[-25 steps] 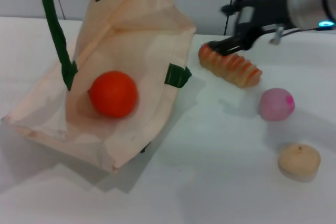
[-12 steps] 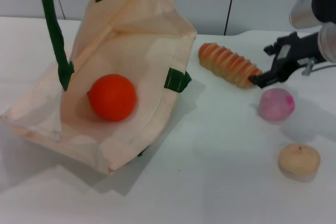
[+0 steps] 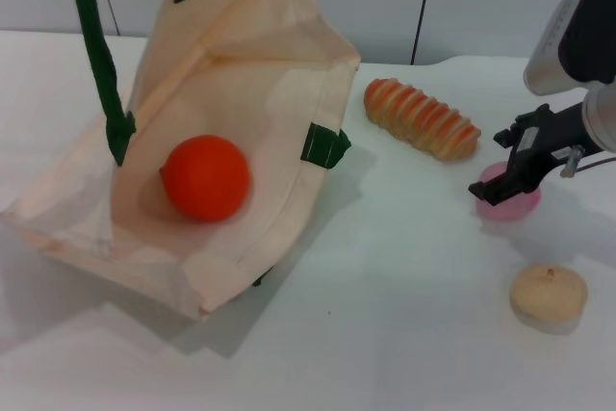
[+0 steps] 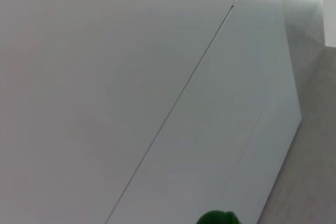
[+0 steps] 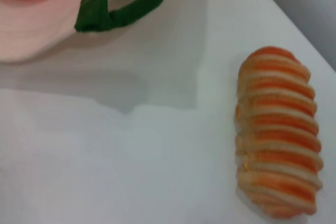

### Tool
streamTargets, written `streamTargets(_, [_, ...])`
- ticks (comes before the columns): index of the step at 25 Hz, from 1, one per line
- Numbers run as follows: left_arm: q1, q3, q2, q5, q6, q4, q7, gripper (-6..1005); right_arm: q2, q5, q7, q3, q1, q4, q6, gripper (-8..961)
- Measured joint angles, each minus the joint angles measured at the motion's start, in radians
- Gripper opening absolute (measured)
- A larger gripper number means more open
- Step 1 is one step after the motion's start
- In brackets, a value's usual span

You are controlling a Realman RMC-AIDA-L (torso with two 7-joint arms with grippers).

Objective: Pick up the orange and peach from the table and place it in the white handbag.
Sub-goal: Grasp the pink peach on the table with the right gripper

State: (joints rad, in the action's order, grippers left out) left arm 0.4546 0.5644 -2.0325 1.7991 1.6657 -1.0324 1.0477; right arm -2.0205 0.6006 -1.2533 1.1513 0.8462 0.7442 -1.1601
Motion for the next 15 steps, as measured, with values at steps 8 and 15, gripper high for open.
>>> streamTargets(8, [0.001, -0.002, 0.001, 0.01, 0.003, 0.005, 0.0, 119, 0.003, -0.063, 0.012, -0.03, 0.003, -0.026, 0.013, 880])
streamTargets(15, [0.001, -0.002, 0.002, 0.011, 0.003, 0.007, 0.0, 119, 0.003, -0.094, 0.013, -0.04, 0.011, -0.056, 0.007, 878])
